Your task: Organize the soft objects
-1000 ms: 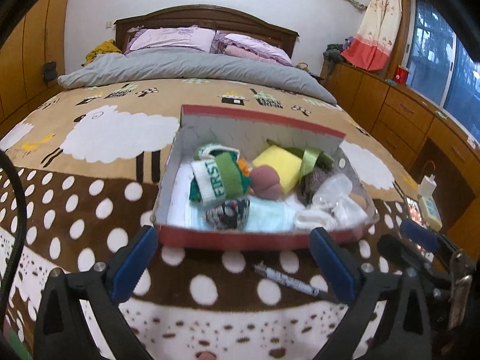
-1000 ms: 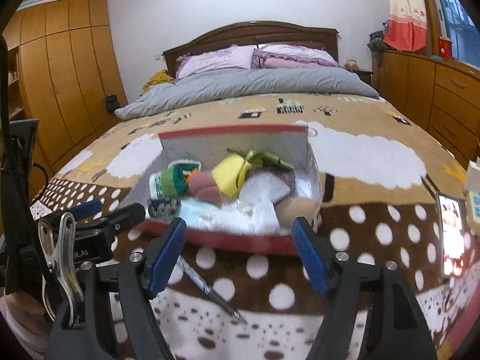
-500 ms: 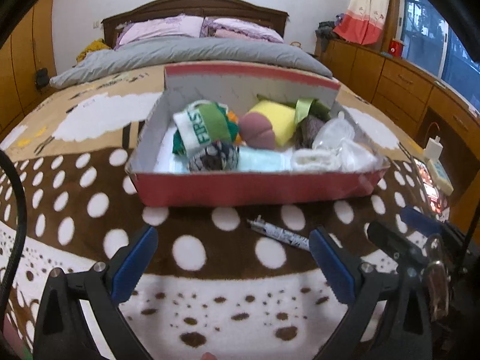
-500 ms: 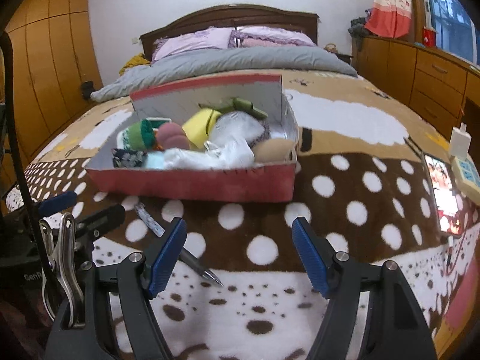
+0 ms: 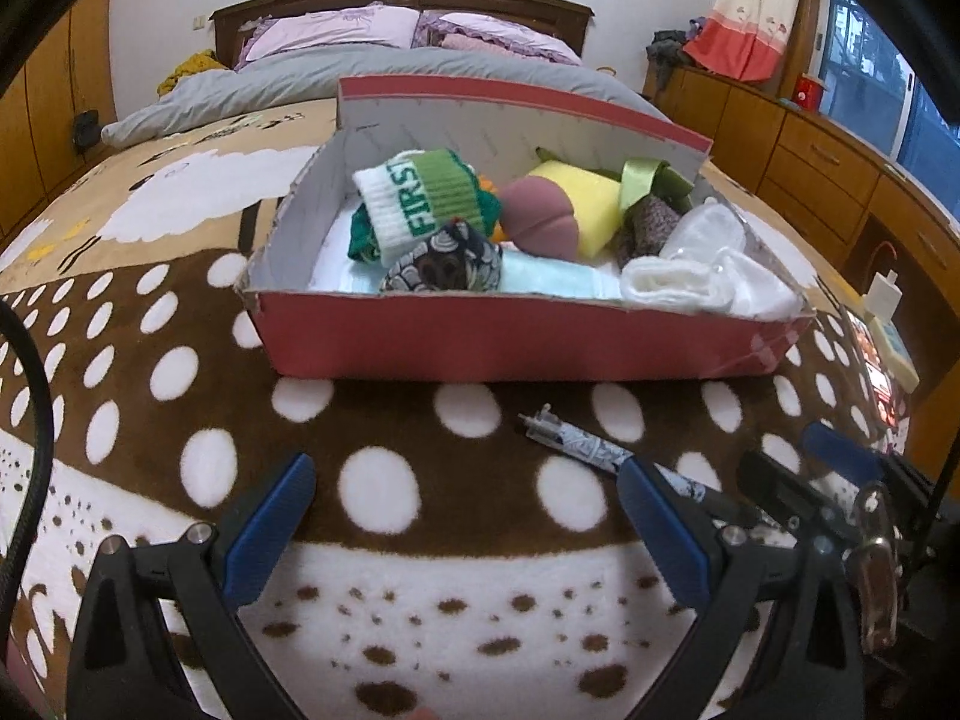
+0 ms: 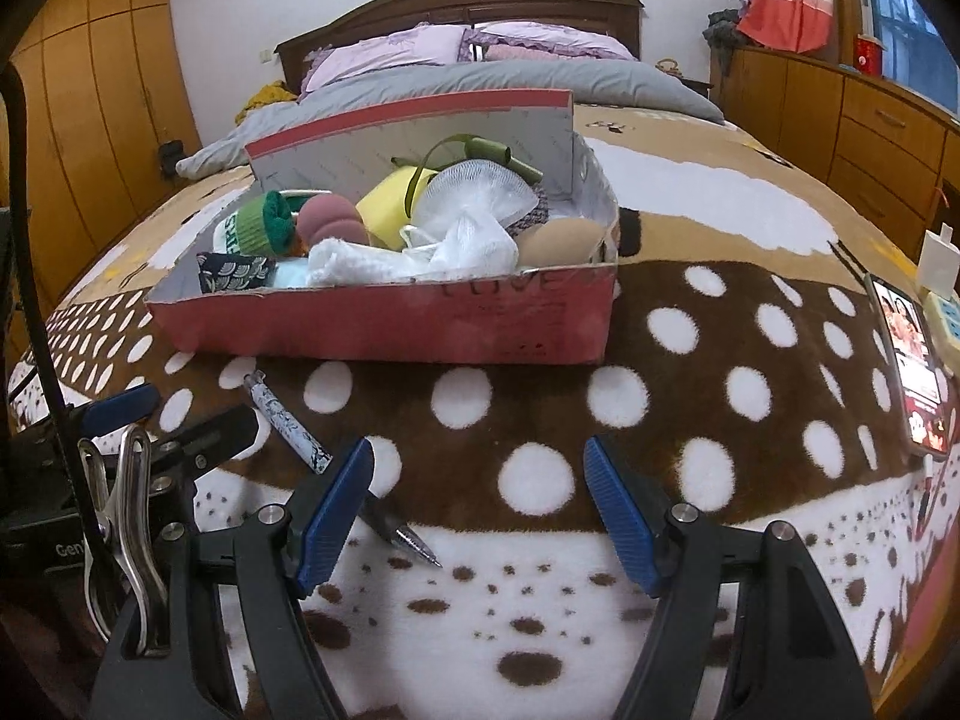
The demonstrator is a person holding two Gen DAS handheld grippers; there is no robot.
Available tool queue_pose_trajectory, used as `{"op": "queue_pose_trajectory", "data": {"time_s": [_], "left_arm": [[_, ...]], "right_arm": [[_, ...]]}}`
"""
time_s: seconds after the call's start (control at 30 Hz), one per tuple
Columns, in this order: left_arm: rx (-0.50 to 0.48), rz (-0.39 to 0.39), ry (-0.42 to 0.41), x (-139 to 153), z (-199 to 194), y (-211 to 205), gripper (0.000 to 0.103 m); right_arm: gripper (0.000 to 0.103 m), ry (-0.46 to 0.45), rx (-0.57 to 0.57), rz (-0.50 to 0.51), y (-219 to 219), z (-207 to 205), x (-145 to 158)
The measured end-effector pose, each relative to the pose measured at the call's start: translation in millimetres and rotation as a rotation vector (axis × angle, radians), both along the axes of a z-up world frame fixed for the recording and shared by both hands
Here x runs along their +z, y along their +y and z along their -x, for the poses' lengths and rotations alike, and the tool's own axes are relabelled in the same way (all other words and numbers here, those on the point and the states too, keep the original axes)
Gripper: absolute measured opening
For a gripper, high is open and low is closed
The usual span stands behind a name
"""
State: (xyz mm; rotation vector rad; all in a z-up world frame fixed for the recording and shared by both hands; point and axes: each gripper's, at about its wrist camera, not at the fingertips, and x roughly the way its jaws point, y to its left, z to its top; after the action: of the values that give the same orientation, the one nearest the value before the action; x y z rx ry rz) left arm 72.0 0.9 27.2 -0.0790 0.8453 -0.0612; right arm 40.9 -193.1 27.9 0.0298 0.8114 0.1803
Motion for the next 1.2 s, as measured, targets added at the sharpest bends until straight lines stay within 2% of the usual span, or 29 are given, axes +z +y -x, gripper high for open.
{"op": "queue_pose_trajectory", "data": {"time_s": [1.2], "left_arm": [[0.018,0.003,-0.005,-0.4,-0.4,1.5,0.102]], "right_arm": [[0.074,0.010,-0.006,-0.005,-0.4,0.0,-2.5]]}}
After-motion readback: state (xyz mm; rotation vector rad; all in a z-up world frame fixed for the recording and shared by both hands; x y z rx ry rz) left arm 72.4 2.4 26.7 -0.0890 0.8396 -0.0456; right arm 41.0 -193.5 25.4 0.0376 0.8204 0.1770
